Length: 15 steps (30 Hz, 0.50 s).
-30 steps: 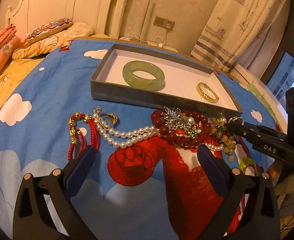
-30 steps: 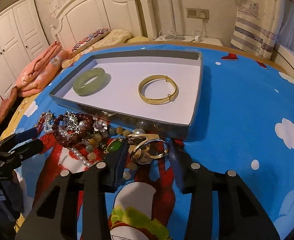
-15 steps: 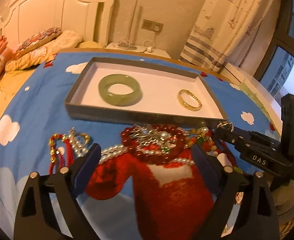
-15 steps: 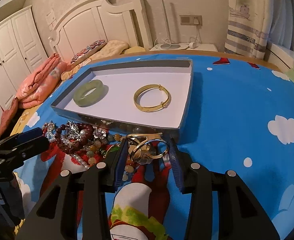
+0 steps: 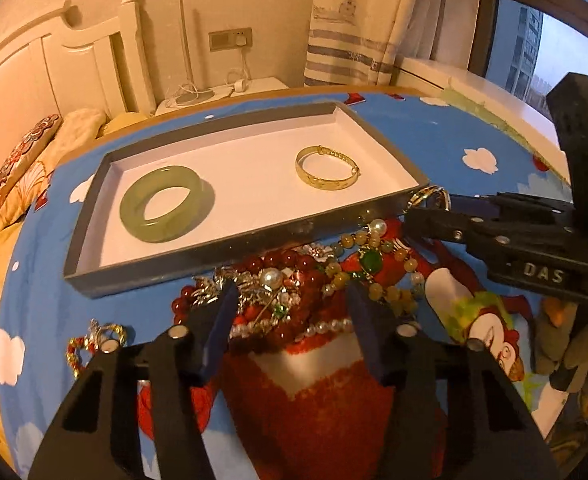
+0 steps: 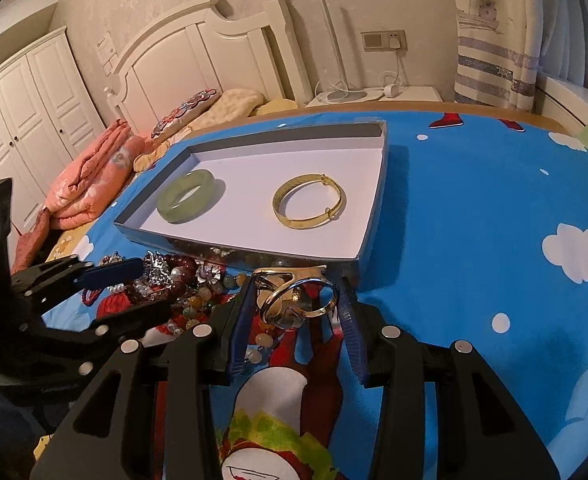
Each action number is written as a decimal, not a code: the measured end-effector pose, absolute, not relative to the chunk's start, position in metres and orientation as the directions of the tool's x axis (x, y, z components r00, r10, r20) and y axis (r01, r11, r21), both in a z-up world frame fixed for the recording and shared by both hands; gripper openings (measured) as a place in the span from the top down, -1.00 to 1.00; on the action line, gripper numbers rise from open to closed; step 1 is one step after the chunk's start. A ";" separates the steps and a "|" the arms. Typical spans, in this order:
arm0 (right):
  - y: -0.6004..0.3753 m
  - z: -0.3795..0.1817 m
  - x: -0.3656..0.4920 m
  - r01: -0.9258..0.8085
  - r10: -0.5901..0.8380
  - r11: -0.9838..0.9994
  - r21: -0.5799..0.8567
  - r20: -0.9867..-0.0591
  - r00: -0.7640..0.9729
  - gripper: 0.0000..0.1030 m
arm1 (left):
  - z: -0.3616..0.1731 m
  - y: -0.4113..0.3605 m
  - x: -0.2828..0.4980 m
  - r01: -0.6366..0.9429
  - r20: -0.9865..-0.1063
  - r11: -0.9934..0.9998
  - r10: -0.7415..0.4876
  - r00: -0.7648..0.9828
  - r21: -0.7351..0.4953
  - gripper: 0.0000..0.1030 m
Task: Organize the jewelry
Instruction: 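Grasp the red bead bracelet with the left gripper while the right carries the rings to the box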
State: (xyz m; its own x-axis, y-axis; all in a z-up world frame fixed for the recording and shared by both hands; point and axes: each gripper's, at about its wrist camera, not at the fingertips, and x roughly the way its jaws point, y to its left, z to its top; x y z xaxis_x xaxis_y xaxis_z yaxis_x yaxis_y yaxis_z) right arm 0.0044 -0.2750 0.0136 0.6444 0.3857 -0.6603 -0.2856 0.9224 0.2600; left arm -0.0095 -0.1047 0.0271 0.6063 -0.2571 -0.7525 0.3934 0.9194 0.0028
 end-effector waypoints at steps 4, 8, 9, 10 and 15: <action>-0.276 0.013 0.005 -0.287 0.393 0.920 0.268 -0.661 0.639 0.21 | 0.015 -0.110 -0.001 0.418 -0.777 0.908 -0.253 0.576 0.014 0.45; -0.276 0.014 0.003 -0.289 0.394 0.919 0.269 -0.654 0.645 0.21 | 0.016 -0.104 -0.001 0.423 -0.758 0.906 -0.290 0.584 -0.021 0.74; -0.276 0.014 0.002 -0.289 0.394 0.919 0.268 -0.653 0.647 0.21 | 0.019 -0.098 -0.002 0.419 -0.744 0.907 -0.316 0.589 -0.054 0.77; -0.276 0.014 0.002 -0.290 0.396 0.918 0.270 -0.650 0.649 0.21 | 0.023 -0.095 -0.004 0.414 -0.730 0.908 -0.329 0.599 -0.069 0.77; -0.277 0.015 0.002 -0.289 0.396 0.918 0.271 -0.647 0.651 0.21 | 0.049 -0.069 -0.012 0.385 -0.662 0.910 -0.384 0.643 -0.153 0.77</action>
State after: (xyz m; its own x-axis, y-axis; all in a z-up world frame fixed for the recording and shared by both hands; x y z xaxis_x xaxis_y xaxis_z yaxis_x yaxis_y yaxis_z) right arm 0.0018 -0.2768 0.0146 0.6509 0.3964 -0.6474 -0.2891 0.9180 0.2714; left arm -0.0115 -0.0689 0.0492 0.6433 -0.3842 -0.6623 0.3854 0.9099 -0.1535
